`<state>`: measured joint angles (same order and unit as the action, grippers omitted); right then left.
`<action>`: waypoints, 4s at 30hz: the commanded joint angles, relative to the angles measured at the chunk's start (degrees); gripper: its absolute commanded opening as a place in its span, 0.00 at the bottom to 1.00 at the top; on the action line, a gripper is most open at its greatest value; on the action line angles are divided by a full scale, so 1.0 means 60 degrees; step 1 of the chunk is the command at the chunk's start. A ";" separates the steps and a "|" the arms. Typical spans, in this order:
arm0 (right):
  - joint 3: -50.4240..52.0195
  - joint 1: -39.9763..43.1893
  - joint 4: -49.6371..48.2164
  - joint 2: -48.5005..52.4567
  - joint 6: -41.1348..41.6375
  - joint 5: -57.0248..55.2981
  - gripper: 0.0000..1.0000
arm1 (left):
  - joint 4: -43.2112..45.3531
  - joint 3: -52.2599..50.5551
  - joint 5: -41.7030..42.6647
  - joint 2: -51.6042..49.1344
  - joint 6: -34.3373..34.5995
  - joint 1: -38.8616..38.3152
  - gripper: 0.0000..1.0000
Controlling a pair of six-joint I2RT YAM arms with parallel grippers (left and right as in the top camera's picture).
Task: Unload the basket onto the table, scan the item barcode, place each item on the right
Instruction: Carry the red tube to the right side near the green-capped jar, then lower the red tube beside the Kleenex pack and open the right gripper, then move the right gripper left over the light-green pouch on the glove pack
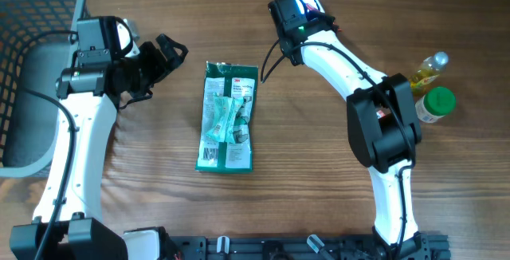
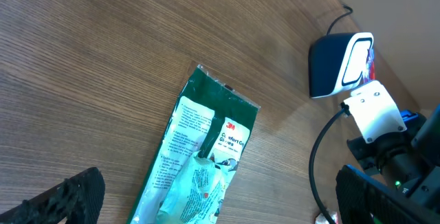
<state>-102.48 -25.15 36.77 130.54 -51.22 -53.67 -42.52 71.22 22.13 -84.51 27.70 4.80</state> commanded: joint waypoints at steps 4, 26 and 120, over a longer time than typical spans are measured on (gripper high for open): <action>0.0029 -0.0022 0.1537 -0.1424 0.2962 0.0463 0.04 | -0.0004 0.0131 -0.0062 0.0182 -0.0080 0.0033 1.00; 0.1698 0.2430 0.7861 -0.5107 0.8812 0.7391 0.04 | 0.0000 0.0131 -0.0062 0.0182 -0.0080 0.0033 1.00; 0.7843 0.1330 -0.1829 -0.5107 1.3580 1.4670 0.23 | -0.0004 0.0131 -0.0062 0.0182 -0.0080 0.0033 1.00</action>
<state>-55.55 -13.17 28.23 99.53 27.79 31.55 -42.65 71.22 22.13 -84.51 27.70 4.78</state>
